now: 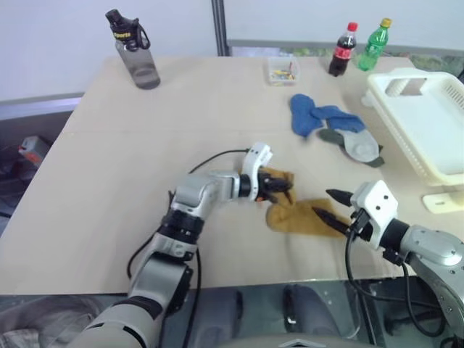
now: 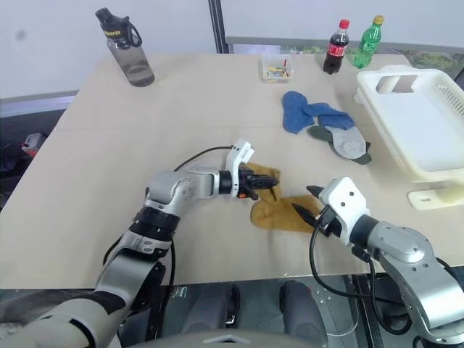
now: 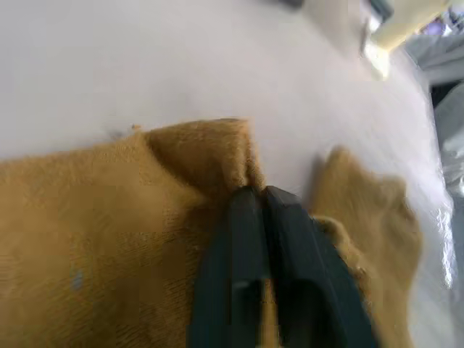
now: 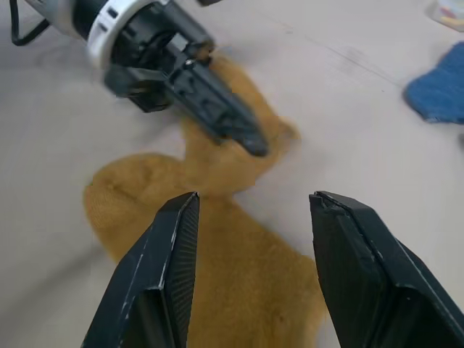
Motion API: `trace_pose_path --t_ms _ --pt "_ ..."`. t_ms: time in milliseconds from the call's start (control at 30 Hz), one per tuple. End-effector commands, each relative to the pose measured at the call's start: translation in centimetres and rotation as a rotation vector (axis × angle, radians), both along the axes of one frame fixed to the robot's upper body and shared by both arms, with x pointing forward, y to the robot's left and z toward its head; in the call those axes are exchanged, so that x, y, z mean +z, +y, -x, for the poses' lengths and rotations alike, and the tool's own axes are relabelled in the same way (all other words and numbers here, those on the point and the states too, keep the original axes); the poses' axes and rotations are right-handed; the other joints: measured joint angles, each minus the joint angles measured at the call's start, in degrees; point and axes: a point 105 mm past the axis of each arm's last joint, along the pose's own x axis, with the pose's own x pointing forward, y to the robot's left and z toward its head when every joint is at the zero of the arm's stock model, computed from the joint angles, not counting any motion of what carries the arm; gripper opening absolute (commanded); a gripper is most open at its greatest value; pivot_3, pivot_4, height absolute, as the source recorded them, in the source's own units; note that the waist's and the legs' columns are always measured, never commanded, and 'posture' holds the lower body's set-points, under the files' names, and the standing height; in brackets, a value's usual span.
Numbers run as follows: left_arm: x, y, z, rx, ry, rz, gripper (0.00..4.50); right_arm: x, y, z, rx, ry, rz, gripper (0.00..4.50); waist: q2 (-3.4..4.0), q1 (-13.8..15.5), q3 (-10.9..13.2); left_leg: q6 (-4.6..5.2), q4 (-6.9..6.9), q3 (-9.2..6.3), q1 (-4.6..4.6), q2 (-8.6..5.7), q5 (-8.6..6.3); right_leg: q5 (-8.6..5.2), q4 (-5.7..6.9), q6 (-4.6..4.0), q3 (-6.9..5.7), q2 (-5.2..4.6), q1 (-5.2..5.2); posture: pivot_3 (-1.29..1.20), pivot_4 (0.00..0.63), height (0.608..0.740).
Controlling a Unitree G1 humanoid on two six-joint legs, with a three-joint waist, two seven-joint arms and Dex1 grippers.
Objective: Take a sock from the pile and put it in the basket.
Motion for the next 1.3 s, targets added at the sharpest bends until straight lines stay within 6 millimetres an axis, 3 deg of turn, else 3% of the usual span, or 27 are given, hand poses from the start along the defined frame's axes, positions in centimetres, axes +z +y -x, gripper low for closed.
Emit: trace_pose_path --t_ms 33,67,167,367,500,600,633,733,833,867,900,1000,1133,1300 --pt "3.2 1.8 -1.3 0.08 -0.093 0.09 2.34 1.5 0.2 -0.4 -0.021 -0.034 -0.016 2.49 0.0 -0.52 0.0 0.0 0.0 -0.01 0.0 0.0 0.0 0.0 0.0 0.0 0.0 0.0 0.0 0.0 0.15 0.74" --pt "3.8 2.7 -1.4 0.081 -0.124 0.109 2.71 1.4 0.3 -0.6 -0.026 -0.019 -0.025 2.49 0.0 -0.71 0.0 0.0 0.0 -0.02 0.02 0.01 0.0 0.0 0.01 0.0 0.0 0.0 0.0 0.0 0.15 0.74" --pt "5.1 5.2 -1.3 0.062 -0.235 0.105 2.71 1.1 0.7 -2.0 -0.081 0.042 -0.079 2.49 0.04 -1.0 -0.02 0.0 -0.01 -0.05 0.04 0.04 0.0 0.0 0.04 -0.01 -0.01 0.04 -0.01 0.0 0.15 0.74" --pt "3.8 8.9 -2.4 0.05 -0.423 -0.091 2.71 0.3 2.4 -4.3 -0.083 0.127 -0.095 2.49 0.11 0.1 -0.05 -0.01 -0.03 -0.02 0.03 -0.02 0.01 0.0 -0.03 -0.02 -0.05 -0.04 0.01 0.0 0.15 0.74" --pt "1.4 9.8 -3.4 0.073 -0.453 -0.21 2.71 -1.5 2.9 -5.8 -0.098 0.184 -0.056 2.49 0.11 0.75 -0.05 -0.01 -0.01 0.06 -0.03 -0.06 0.0 0.01 -0.08 -0.01 -0.09 -0.06 0.02 0.0 0.15 0.74" --pt "-0.5 9.4 -3.4 0.068 -0.44 -0.253 2.71 -2.8 2.6 -6.3 -0.111 0.214 -0.017 2.49 0.12 0.76 -0.05 -0.01 -0.02 0.12 -0.14 -0.07 0.0 0.01 -0.1 -0.01 -0.22 -0.06 0.0 0.0 0.15 0.74" --pt "-1.0 9.2 -3.3 0.066 -0.433 -0.261 2.79 -3.1 2.5 -6.4 -0.112 0.218 -0.008 2.23 0.12 0.66 -0.05 -0.01 -0.02 0.14 -0.14 -0.07 0.0 0.01 -0.1 -0.01 -0.21 -0.07 0.0 0.0 0.15 0.74" --pt "-1.5 8.4 -3.0 0.072 -0.402 -0.21 2.1 -3.5 2.0 -6.7 -0.128 0.223 0.008 1.35 0.14 0.71 -0.07 0.0 -0.02 0.14 -0.13 -0.06 0.0 0.01 -0.07 -0.01 -0.22 -0.07 -0.01 0.0 0.15 0.74" --pt "-0.3 8.0 -2.4 0.078 -0.385 -0.111 0.78 -2.9 1.6 -7.1 -0.139 0.203 -0.008 0.03 0.14 0.56 -0.07 0.0 0.0 0.12 -0.1 -0.06 0.0 0.01 -0.02 -0.01 -0.22 -0.07 0.01 0.0 0.15 0.74" --pt "0.1 8.1 -2.3 0.086 -0.372 -0.08 0.25 -2.5 1.6 -7.1 -0.134 0.193 -0.015 0.0 0.14 0.48 -0.07 0.0 0.0 0.11 -0.09 -0.05 0.0 0.01 -0.01 -0.01 -0.22 -0.06 0.01 0.0 0.15 0.74" --pt "0.7 8.3 -2.1 0.088 -0.354 -0.029 0.06 -2.0 1.5 -7.0 -0.128 0.185 -0.027 0.0 0.14 0.44 -0.07 0.0 0.0 0.07 -0.08 -0.04 0.0 0.01 0.02 -0.01 -0.22 -0.06 0.01 0.0 0.15 0.74" --pt "2.6 8.8 -0.9 0.072 -0.271 0.11 0.06 -0.3 1.3 -6.4 -0.098 0.166 -0.071 0.0 0.14 0.29 -0.07 0.0 0.0 0.01 -0.08 -0.02 0.0 0.01 0.04 -0.01 -0.22 -0.04 0.0 0.0 0.15 0.74" --pt "5.9 8.3 3.0 -0.037 -0.123 0.254 0.06 2.0 -0.3 -3.2 -0.037 0.161 -0.101 0.0 0.16 -0.16 -0.03 0.01 -0.01 -0.39 -0.24 0.04 0.0 0.01 -0.02 0.0 -0.31 -0.1 -0.03 0.0 0.15 0.74" --pt "5.1 6.8 5.9 -0.096 -0.06 0.202 0.06 1.3 -2.3 0.2 -0.073 0.211 -0.05 0.0 0.18 -0.2 -0.05 0.01 -0.03 -0.52 -0.13 0.06 -0.01 -0.01 -0.08 0.02 -0.42 -0.15 0.12 0.0 0.15 0.74"
